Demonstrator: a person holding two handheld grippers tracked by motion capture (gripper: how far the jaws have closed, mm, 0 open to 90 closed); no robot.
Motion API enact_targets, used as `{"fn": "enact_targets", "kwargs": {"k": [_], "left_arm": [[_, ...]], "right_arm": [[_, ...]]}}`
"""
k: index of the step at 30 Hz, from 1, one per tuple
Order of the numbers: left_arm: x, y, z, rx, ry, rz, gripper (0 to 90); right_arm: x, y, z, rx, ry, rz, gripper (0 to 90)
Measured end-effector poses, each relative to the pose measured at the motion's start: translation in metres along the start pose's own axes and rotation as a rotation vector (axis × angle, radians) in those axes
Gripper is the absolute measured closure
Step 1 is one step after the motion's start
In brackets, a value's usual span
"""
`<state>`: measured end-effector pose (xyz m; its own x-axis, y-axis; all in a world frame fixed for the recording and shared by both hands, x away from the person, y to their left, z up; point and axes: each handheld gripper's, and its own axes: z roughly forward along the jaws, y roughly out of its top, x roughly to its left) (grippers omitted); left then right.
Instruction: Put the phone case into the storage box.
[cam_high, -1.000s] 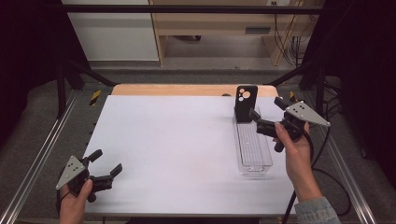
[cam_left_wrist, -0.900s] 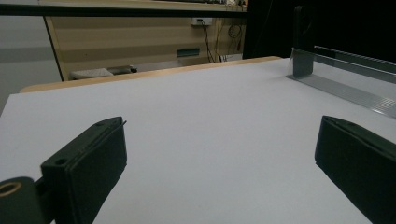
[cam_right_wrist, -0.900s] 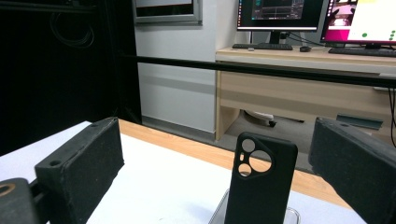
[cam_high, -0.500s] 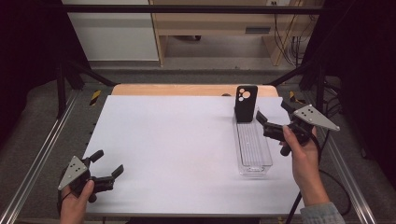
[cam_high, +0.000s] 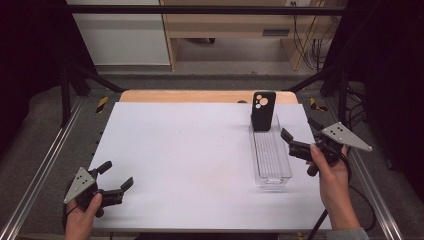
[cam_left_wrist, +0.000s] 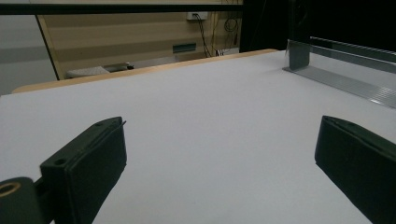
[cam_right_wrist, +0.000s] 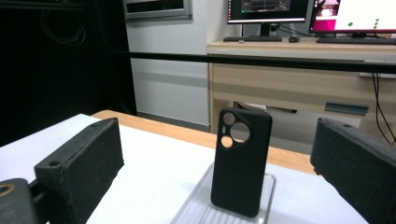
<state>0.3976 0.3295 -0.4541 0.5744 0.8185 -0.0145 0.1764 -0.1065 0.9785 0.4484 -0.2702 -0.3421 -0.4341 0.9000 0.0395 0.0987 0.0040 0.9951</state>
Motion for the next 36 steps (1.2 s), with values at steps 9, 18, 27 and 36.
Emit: {"fn": "enact_targets", "kwargs": {"k": [9, 18, 27, 36], "left_arm": [[-0.001, 0.000, 0.000, 0.002, -0.003, 0.003, 2.4], [-0.001, 0.000, 0.000, 0.000, -0.003, 0.006, 2.4], [-0.002, 0.001, 0.000, -0.003, -0.006, 0.010, 2.4], [-0.003, 0.001, 0.000, -0.012, -0.013, 0.012, 2.3]], "right_arm": [[-0.007, -0.012, -0.013, 0.011, -0.019, 0.004, 2.9], [-0.011, -0.027, -0.021, 0.024, -0.017, 0.024, 2.9], [-0.009, -0.045, -0.028, 0.015, -0.019, 0.032, 3.2], [-0.008, -0.063, -0.032, 0.002, -0.029, 0.034, 3.7]]}}
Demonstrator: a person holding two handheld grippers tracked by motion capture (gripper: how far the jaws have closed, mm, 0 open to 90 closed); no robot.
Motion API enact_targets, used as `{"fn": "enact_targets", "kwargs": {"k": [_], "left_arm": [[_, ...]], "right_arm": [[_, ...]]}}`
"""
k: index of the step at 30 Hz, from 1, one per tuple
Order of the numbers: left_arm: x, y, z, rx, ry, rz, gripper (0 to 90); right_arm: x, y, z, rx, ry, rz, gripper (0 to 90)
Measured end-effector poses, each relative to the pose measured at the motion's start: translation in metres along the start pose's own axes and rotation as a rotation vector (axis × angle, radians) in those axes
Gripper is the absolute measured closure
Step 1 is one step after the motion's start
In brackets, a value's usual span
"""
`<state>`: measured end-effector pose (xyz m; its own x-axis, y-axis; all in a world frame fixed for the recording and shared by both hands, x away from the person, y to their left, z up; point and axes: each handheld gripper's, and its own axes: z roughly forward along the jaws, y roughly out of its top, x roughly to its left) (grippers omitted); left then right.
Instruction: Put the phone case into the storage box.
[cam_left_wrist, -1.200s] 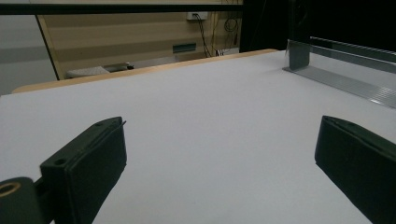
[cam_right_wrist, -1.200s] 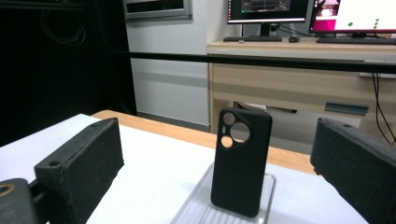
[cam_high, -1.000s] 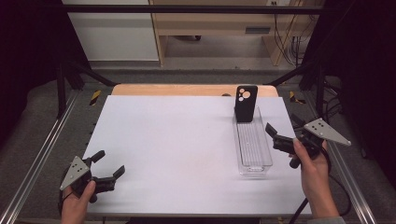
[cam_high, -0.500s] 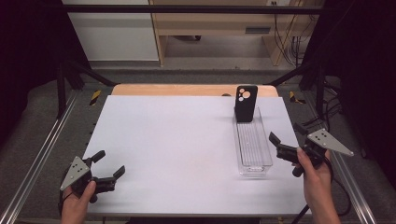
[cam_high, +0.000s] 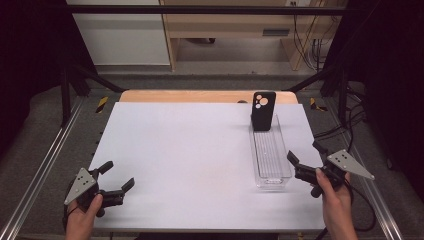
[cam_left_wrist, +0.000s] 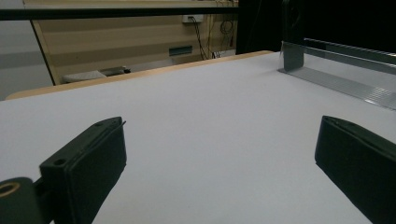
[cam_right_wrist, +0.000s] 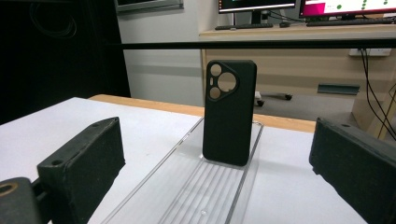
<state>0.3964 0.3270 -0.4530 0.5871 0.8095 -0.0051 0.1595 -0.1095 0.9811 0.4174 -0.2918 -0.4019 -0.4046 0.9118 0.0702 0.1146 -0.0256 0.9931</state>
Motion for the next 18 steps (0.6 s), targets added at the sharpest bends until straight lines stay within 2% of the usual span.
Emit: {"fn": "enact_targets", "kwargs": {"k": [3, 8, 12, 18], "left_arm": [[0.000, 0.000, 0.000, 0.003, -0.002, 0.000, 2.3], [0.000, 0.000, 0.000, 0.001, -0.003, 0.000, 2.4], [-0.001, 0.000, 0.000, -0.004, -0.009, 0.003, 2.3], [-0.002, 0.001, 0.001, -0.010, -0.018, 0.013, 2.3]], "right_arm": [[0.001, -0.004, -0.002, -0.015, -0.009, -0.005, 4.2], [0.002, -0.012, -0.004, -0.008, -0.008, -0.001, 4.1], [0.005, -0.015, -0.007, -0.025, 0.007, -0.005, 4.3], [0.010, -0.020, -0.009, -0.019, 0.032, 0.002, 4.2]]}}
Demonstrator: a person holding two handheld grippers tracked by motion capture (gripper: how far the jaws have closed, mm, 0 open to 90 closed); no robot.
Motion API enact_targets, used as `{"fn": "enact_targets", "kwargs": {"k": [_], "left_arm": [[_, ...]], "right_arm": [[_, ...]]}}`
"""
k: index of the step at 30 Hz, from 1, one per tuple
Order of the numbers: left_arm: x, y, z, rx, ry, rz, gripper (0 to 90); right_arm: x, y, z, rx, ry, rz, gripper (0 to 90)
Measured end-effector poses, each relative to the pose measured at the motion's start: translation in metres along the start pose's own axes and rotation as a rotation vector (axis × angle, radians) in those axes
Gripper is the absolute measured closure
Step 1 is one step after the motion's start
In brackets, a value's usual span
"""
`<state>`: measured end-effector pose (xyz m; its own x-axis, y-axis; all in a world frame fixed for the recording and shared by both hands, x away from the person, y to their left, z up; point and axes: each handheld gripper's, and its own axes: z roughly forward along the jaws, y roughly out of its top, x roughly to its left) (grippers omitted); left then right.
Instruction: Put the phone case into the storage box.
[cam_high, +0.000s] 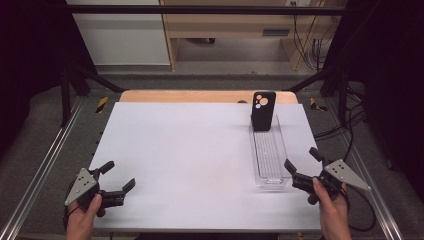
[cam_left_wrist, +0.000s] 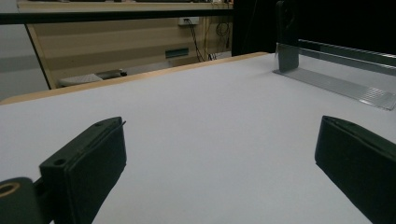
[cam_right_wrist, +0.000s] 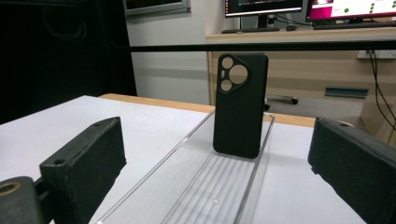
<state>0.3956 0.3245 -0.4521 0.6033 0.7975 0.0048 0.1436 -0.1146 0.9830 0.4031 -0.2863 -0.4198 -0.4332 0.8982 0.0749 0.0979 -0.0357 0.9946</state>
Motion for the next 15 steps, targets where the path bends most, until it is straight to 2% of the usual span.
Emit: {"fn": "enact_targets", "kwargs": {"k": [15], "left_arm": [[-0.002, 0.002, 0.001, -0.014, -0.010, 0.012, 2.2]], "right_arm": [[0.009, -0.017, 0.005, 0.027, 0.034, 0.007, 4.1]]}}
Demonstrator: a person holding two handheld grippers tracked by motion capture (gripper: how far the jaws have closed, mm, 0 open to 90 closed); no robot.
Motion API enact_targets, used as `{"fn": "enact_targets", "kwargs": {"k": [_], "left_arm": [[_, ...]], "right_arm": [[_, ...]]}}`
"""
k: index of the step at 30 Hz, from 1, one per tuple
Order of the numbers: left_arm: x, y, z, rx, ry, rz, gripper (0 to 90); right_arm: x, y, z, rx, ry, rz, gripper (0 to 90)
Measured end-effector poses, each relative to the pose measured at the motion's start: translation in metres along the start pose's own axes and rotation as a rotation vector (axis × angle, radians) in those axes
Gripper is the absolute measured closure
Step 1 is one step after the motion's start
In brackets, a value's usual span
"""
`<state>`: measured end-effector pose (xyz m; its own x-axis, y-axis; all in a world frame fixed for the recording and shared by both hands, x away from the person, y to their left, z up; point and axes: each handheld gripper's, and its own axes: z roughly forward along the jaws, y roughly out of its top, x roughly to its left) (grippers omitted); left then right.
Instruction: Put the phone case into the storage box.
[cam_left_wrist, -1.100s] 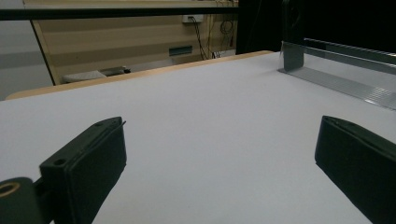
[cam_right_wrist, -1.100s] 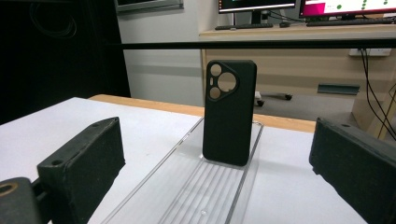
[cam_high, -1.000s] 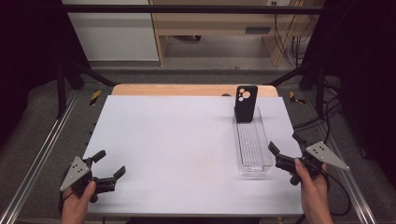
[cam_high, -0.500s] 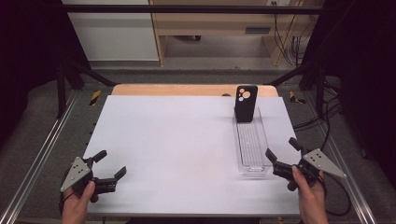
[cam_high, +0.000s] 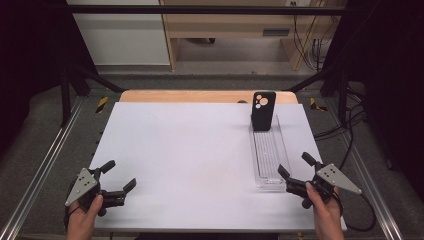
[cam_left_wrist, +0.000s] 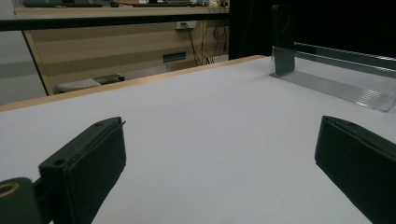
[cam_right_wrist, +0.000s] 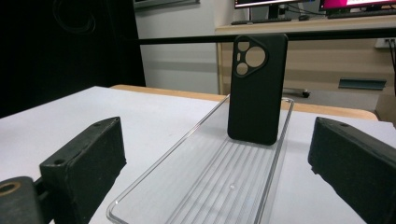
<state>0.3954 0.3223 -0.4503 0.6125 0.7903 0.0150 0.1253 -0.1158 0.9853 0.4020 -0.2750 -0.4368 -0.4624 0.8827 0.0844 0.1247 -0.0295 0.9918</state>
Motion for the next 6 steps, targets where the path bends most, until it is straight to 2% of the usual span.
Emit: {"fn": "enact_targets", "kwargs": {"k": [6], "left_arm": [[-0.0009, 0.0009, 0.0003, -0.006, -0.003, 0.003, 2.2]], "right_arm": [[0.0039, -0.0047, 0.0042, 0.025, 0.019, -0.016, 4.1]]}}
